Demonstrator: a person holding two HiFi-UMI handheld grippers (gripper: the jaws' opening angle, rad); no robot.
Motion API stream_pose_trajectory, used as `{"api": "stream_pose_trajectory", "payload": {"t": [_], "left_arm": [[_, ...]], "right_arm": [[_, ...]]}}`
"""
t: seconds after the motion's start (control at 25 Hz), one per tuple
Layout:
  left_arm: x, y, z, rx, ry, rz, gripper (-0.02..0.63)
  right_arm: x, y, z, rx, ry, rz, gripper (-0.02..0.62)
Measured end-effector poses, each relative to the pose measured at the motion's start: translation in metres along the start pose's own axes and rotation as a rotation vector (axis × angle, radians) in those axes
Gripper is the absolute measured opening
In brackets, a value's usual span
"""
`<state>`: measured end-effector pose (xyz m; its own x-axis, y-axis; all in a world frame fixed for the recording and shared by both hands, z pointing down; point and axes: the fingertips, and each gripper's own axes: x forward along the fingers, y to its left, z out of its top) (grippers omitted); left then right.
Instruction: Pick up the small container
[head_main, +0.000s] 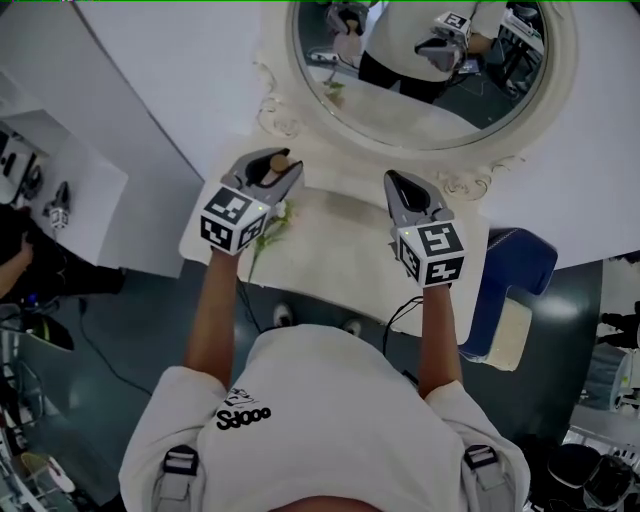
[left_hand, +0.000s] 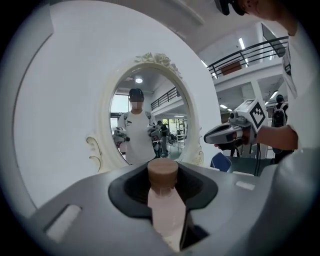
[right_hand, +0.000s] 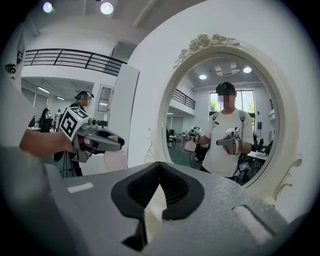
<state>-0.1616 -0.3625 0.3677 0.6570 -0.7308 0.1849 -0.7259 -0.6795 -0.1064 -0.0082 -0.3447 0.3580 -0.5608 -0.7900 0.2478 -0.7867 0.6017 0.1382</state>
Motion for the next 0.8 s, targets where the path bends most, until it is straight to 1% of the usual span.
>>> {"api": "stream_pose_trajectory", "payload": {"t": [0.24,0.4,0.8], "left_arm": [[-0.027,0.004,0.031,0.058,-0.037,0.057,0.141],[-0.038,0.007,0.046,0.057,-0.058,0.085,0.141],[-0.044,0.006,0.071,0.067,-0.104,0.092,0.141]], "right_arm": [[0.001,-0.002,0.021,-0.009,-0.049,0.003,0.002],[0.001,-0.001,0.031,-0.028,-0.073,0.002,0.002],[0.002,0.004,0.054,-0.108,-0.099,0.003,0.002]]}}
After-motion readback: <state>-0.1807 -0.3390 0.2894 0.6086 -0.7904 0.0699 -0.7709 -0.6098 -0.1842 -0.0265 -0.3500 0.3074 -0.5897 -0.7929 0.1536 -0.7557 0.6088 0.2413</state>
